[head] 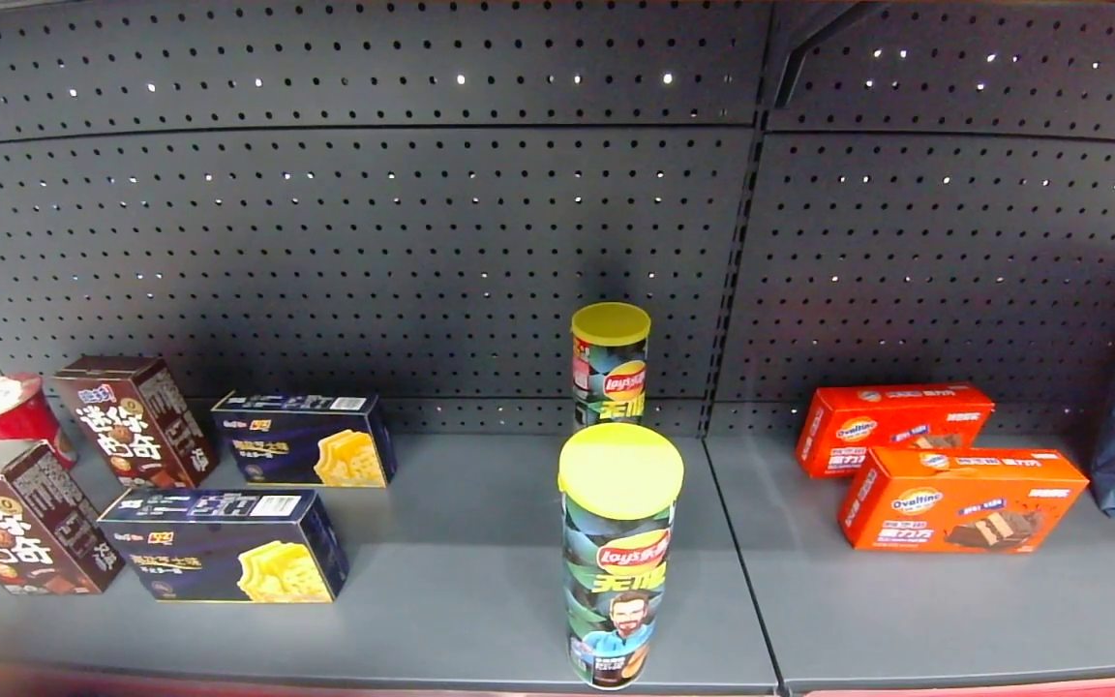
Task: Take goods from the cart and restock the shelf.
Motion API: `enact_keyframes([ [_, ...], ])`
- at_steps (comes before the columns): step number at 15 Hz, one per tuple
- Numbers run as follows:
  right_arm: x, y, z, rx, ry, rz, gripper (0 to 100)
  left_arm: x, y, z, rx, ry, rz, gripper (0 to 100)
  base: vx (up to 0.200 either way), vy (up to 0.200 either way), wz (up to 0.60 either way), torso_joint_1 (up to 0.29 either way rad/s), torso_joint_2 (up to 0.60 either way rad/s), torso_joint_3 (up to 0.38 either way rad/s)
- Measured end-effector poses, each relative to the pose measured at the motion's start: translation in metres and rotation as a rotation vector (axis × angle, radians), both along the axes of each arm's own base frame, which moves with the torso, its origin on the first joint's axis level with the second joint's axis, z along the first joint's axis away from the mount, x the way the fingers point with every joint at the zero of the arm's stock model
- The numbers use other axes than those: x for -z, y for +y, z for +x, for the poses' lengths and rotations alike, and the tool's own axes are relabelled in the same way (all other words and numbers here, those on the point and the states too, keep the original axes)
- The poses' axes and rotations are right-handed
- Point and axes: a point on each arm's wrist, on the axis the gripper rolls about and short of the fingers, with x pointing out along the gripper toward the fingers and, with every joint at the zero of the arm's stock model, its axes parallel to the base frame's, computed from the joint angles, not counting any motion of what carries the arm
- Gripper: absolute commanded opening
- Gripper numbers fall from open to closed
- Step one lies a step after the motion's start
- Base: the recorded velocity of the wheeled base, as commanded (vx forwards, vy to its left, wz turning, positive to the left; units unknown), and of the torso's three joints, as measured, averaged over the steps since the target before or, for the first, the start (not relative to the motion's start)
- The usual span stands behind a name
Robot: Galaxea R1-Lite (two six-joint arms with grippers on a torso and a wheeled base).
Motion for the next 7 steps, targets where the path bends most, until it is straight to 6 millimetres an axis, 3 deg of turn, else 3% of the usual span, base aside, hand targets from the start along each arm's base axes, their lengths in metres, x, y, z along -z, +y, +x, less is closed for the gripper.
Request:
enact_keyframes([
  [7,-0.0001,-0.0001,0.0000,0.002,-0.001,0.003,100,-0.0001,0.0001,0.0000,-0.006,0.002,-0.014,100,0.000,0.000,0.00,0.000,0.00,0.000],
])
